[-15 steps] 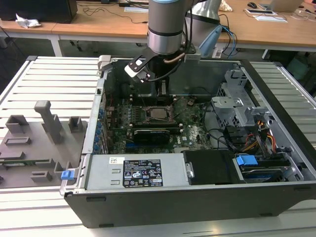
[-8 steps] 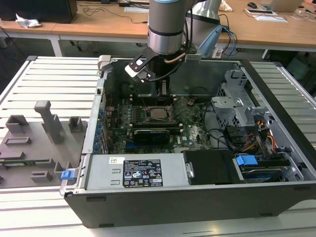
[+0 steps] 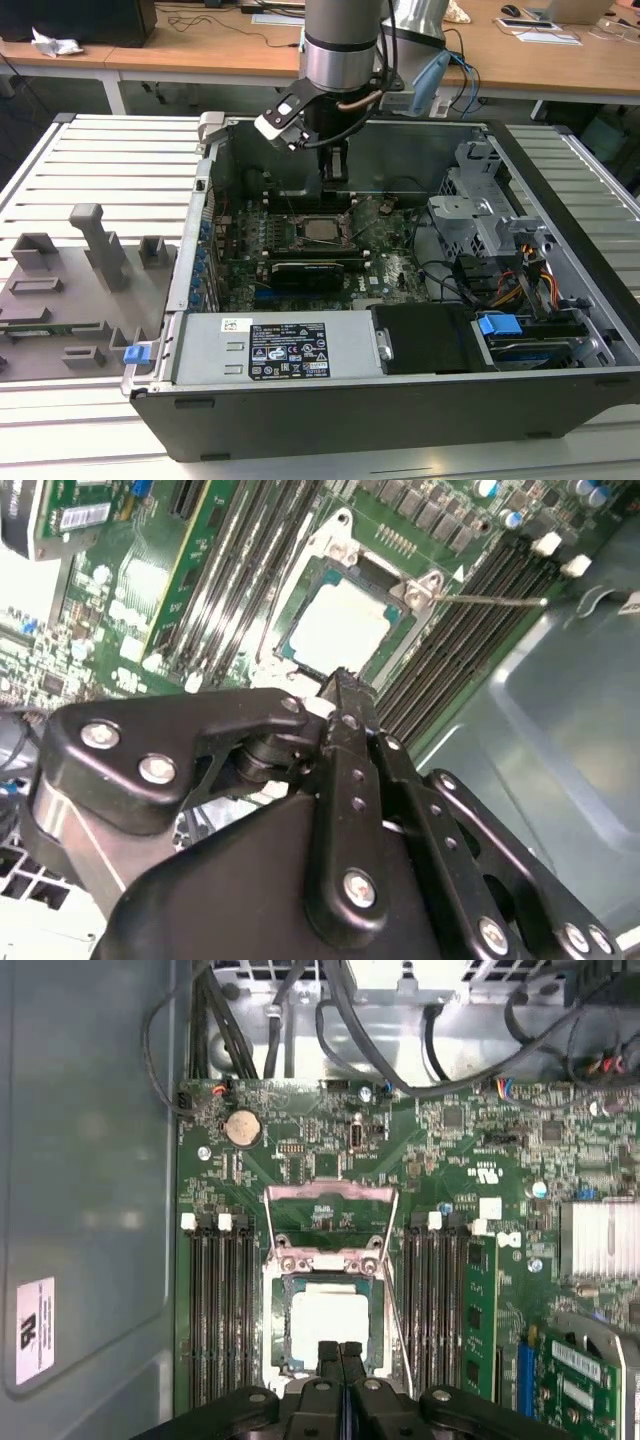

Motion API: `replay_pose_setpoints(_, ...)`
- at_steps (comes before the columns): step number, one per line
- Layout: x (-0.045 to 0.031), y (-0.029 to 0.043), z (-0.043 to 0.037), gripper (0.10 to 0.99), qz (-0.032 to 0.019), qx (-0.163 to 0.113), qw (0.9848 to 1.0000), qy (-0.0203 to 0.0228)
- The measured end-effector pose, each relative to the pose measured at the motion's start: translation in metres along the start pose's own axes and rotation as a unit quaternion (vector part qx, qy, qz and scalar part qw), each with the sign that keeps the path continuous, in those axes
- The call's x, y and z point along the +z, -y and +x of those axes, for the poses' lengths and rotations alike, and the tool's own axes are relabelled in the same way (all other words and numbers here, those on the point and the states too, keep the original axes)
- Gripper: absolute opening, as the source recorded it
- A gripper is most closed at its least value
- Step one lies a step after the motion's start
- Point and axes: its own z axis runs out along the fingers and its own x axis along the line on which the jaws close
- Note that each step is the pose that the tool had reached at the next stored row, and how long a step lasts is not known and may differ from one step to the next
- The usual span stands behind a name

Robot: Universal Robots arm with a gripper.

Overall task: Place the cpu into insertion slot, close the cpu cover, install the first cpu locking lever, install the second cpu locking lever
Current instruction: 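Close the cpu cover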

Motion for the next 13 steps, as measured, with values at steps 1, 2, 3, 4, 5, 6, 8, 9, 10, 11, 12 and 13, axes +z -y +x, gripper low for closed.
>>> replay_pose_setpoints(1, 0.0002, -0.0060, 0.0000, 0.106, 0.0004, -0.004, 1.0000, -0.0002)
replay_pose_setpoints(2, 0.0003, -0.0101, -0.0001, 0.106, 0.0007, -0.007, 1.0000, -0.0002)
replay_pose_setpoints(3, 0.0004, -0.0144, -0.0002, 0.106, 0.0009, -0.010, 1.0000, -0.0003)
replay_pose_setpoints(4, -0.0015, -0.0162, -0.0001, 0.106, 0.0009, -0.013, 0.9999, -0.0004)
replay_pose_setpoints(5, -0.0030, -0.0166, -0.0001, 0.106, 0.0010, -0.013, 0.9999, -0.0004)
replay_pose_setpoints(6, -0.0037, -0.0170, -0.0001, 0.106, 0.0010, -0.013, 0.9999, -0.0004)
replay_pose_setpoints(8, -0.0038, -0.0193, -0.0001, 0.106, 0.0009, -0.013, 0.9999, -0.0005)
replay_pose_setpoints(9, -0.0038, -0.0227, -0.0001, 0.106, 0.0010, -0.013, 0.9999, -0.0005)
replay_pose_setpoints(10, -0.0037, -0.0258, -0.0001, 0.106, 0.0011, -0.013, 0.9999, -0.0004)
replay_pose_setpoints(11, -0.0037, -0.0283, -0.0001, 0.106, 0.0011, -0.014, 0.9999, -0.0004)
replay_pose_setpoints(12, -0.0036, -0.0306, -0.0001, 0.106, 0.0011, -0.014, 0.9999, -0.0004)
replay_pose_setpoints(13, -0.0035, -0.0318, -0.0001, 0.106, 0.0011, -0.014, 0.9999, -0.0004)
